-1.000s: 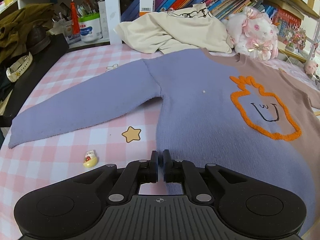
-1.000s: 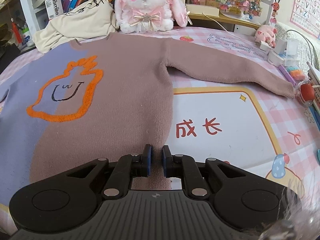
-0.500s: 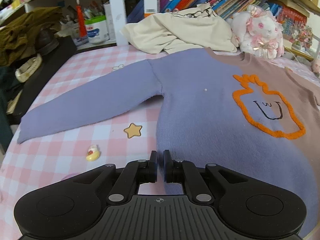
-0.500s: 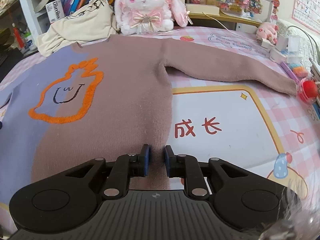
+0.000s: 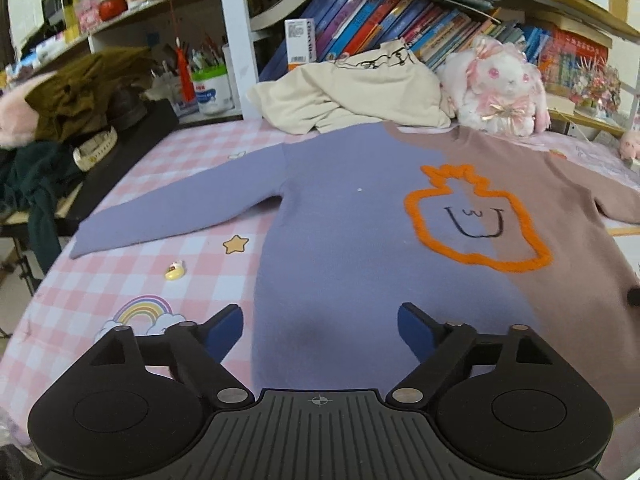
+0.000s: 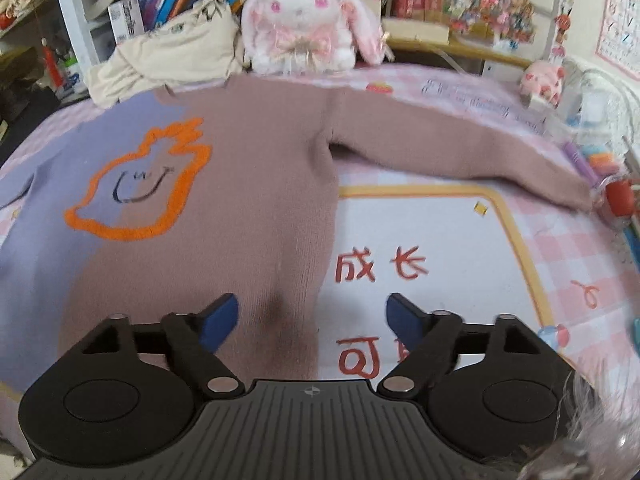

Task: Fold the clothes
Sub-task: 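Release the sweater and smooth it flat with both grippers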

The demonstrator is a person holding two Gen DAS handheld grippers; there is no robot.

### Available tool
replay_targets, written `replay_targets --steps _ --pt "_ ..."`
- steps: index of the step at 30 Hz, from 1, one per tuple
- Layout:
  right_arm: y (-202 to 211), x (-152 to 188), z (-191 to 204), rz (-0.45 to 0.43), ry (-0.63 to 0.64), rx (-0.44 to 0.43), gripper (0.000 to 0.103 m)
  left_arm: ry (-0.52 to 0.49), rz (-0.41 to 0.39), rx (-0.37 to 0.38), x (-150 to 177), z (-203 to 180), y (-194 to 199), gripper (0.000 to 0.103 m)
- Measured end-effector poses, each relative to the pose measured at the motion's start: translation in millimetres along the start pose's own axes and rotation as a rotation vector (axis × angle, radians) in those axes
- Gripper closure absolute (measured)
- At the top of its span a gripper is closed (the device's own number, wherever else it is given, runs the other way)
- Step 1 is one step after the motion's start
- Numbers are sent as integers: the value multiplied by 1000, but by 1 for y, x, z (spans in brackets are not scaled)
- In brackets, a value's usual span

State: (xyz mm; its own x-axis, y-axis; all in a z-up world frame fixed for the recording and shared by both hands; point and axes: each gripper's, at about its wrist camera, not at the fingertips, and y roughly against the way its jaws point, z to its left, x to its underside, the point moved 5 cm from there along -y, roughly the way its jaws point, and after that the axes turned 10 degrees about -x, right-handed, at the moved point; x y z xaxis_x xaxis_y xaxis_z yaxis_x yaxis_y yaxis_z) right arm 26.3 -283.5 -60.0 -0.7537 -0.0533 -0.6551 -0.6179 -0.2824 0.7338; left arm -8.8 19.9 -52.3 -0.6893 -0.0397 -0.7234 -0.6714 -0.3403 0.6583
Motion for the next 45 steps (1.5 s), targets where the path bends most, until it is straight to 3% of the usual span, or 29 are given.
replay_targets --steps 8,18,32,45 --pt "14 7 22 -44 20 -32 7 13 -4 18 2 -11 12 8" --pt "12 15 64 -41 22 20 7 -111 -25 103 -1 -2 -2 8" --pt "-13 18 147 -61 -44 69 5 -174 -39 153 -9 72 -39 8" --pt "-42 3 217 -68 67 4 5 -50 -14 93 -15 149 -74 8"
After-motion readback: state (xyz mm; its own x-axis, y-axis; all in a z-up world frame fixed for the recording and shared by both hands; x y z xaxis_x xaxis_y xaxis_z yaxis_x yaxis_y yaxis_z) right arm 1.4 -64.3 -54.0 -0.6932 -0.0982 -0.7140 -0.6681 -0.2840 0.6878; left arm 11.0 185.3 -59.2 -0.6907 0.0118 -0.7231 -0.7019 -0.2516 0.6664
